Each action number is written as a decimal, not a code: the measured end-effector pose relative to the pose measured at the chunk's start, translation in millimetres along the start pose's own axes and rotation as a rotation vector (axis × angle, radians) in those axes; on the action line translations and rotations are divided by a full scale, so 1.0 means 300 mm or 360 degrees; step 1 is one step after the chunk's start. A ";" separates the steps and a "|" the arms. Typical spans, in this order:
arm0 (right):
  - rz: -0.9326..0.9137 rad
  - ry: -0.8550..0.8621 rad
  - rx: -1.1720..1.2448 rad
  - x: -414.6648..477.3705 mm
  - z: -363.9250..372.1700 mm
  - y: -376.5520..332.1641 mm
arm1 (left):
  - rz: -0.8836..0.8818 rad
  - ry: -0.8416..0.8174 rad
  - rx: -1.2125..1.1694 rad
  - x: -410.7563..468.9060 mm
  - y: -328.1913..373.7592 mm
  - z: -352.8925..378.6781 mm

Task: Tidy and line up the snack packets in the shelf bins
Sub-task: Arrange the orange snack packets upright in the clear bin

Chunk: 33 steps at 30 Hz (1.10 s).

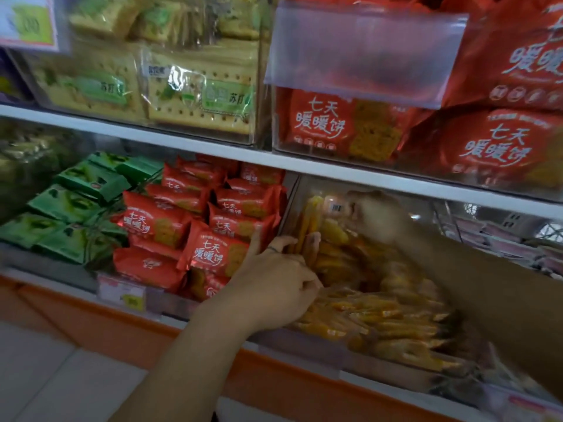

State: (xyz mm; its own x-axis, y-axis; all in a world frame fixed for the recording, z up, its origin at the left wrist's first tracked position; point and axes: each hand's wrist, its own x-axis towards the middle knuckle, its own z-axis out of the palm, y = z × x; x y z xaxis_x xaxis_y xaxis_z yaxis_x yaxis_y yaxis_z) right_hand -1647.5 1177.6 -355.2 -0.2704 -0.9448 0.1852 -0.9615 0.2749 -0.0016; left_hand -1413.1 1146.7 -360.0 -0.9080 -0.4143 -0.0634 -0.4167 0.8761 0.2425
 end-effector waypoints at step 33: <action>-0.0029 -0.0013 0.0361 0.058 0.063 0.042 | -0.0094 -0.0162 -0.0155 -0.001 0.006 0.000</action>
State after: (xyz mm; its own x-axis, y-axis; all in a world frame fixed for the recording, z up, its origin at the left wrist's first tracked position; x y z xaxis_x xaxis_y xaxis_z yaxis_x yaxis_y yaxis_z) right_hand -1665.1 1161.3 -370.5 -0.2526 -0.9508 0.1793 -0.9524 0.2117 -0.2193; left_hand -1413.6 1148.6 -359.7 -0.8839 -0.4329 -0.1772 -0.4677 0.8207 0.3282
